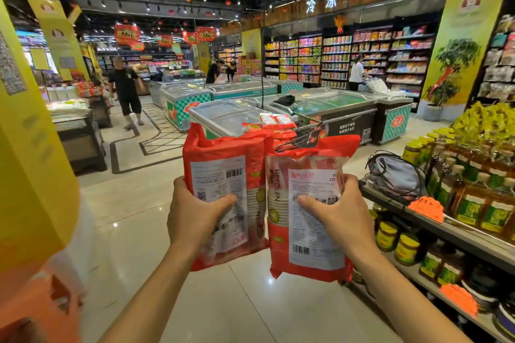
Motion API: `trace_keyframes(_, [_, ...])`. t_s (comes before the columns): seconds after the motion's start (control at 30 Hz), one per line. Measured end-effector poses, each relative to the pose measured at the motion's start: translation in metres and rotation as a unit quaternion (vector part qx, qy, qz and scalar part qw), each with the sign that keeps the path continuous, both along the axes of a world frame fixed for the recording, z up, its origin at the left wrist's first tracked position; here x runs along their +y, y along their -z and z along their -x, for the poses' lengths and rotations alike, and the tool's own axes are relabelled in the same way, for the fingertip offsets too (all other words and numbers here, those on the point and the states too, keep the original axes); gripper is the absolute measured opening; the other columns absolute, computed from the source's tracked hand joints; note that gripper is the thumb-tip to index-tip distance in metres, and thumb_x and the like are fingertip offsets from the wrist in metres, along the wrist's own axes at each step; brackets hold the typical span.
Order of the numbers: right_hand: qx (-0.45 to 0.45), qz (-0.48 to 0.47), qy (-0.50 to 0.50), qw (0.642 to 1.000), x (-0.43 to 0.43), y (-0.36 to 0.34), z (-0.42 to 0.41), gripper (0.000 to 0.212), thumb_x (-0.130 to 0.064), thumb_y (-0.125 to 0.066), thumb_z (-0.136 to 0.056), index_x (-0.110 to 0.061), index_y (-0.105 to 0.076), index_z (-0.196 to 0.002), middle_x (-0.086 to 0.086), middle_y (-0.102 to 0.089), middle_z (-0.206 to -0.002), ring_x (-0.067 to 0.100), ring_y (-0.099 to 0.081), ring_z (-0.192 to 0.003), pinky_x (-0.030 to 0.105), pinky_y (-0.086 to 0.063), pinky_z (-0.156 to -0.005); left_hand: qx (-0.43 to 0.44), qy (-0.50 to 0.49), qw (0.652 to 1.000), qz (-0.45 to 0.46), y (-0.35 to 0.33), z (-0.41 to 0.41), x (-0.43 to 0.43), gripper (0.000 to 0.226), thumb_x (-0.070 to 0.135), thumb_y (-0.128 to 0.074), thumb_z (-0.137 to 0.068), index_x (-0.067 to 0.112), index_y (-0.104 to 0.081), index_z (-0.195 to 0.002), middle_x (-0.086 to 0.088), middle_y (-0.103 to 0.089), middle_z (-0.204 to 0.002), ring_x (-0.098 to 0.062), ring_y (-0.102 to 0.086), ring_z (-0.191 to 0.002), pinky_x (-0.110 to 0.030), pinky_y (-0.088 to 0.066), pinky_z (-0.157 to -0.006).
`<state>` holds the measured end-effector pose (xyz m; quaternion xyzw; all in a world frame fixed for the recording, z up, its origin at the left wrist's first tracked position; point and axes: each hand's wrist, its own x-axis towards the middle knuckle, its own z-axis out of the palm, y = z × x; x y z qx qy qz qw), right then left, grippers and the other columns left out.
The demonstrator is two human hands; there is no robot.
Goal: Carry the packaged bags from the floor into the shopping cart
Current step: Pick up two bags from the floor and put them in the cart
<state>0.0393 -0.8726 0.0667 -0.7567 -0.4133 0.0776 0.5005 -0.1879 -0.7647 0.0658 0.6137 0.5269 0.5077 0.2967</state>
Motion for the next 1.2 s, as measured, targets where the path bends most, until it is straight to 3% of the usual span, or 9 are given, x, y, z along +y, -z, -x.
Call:
trace_keyframes(0.17, [-0.026, 0.010, 0.022, 0.999, 0.083, -0.005, -0.029, 0.067, -0.060, -0.084, -0.069, -0.033, -0.040, -0.111, -0.011, -0.060, -0.110, 0.013, -0.057, -0.095, 0.034, -0.044, -0.075, -0.012, 0.015, 1.000, 0.007, 0.006, -0.036, 0.091, 0.073, 0.032, -0.096, -0.064, 0.024, -0.046, -0.118, 0.004, -0.065, -0.110, -0.023, -0.068, -0.098, -0.046, -0.059, -0.085])
trace_keyframes(0.33, [-0.032, 0.001, 0.036, 0.999, 0.157, -0.010, -0.055, 0.070, -0.064, -0.084, -0.065, -0.030, -0.044, -0.112, -0.013, -0.062, -0.106, 0.013, -0.062, -0.095, 0.037, -0.050, -0.076, -0.020, 0.023, 0.999, 0.015, 0.003, -0.064, 0.169, 0.076, 0.036, -0.096, -0.062, 0.029, -0.044, -0.118, 0.009, -0.064, -0.108, -0.022, -0.068, -0.097, -0.047, -0.060, -0.085])
trace_keyframes(0.57, [-0.017, -0.003, 0.038, 0.999, 0.228, -0.006, -0.090, 0.070, -0.062, -0.084, -0.068, -0.033, -0.041, -0.115, -0.013, -0.062, -0.108, 0.012, -0.063, -0.096, 0.032, -0.045, -0.070, -0.009, 0.040, 0.999, 0.022, -0.001, -0.102, 0.246, 0.077, 0.033, -0.096, -0.063, 0.025, -0.045, -0.121, 0.004, -0.066, -0.113, -0.024, -0.069, -0.099, -0.048, -0.060, -0.086])
trace_keyframes(0.7, [-0.010, -0.001, 0.042, 0.999, 0.268, -0.001, -0.115, 0.068, -0.059, -0.084, -0.069, -0.032, -0.040, -0.114, -0.011, -0.062, -0.110, 0.013, -0.061, -0.096, 0.033, -0.044, -0.074, -0.002, 0.043, 0.999, 0.025, 0.003, -0.128, 0.287, 0.077, 0.033, -0.095, -0.064, 0.024, -0.046, -0.122, 0.005, -0.066, -0.112, -0.023, -0.068, -0.099, -0.049, -0.059, -0.087])
trace_keyframes(0.87, [0.001, -0.001, 0.027, 1.000, 0.326, 0.009, -0.154, 0.069, -0.055, -0.085, -0.072, -0.035, -0.036, -0.116, -0.011, -0.061, -0.112, 0.014, -0.061, -0.097, 0.022, -0.038, -0.062, 0.008, 0.039, 0.999, 0.025, 0.010, -0.166, 0.345, 0.075, 0.035, -0.096, -0.062, 0.026, -0.046, -0.117, 0.009, -0.066, -0.108, -0.020, -0.069, -0.096, -0.050, -0.060, -0.085])
trace_keyframes(1.07, [0.011, -0.001, 0.022, 1.000, 0.417, 0.016, -0.221, 0.072, -0.061, -0.084, -0.070, -0.035, -0.037, -0.119, -0.011, -0.061, -0.118, 0.017, -0.064, -0.102, 0.037, -0.055, -0.080, 0.012, 0.027, 0.999, 0.014, 0.008, -0.227, 0.425, 0.072, 0.033, -0.096, -0.062, 0.028, -0.046, -0.114, 0.013, -0.066, -0.105, -0.016, -0.068, -0.093, -0.047, -0.060, -0.083])
trace_keyframes(1.2, [0.018, -0.002, 0.009, 1.000, 0.471, 0.015, -0.270, 0.072, -0.060, -0.083, -0.071, -0.036, -0.036, -0.119, -0.010, -0.061, -0.117, 0.016, -0.064, -0.100, 0.034, -0.054, -0.076, 0.026, 0.025, 0.999, 0.011, 0.002, -0.274, 0.477, 0.072, 0.032, -0.096, -0.063, 0.024, -0.047, -0.115, 0.009, -0.066, -0.107, -0.018, -0.068, -0.095, -0.042, -0.059, -0.081])
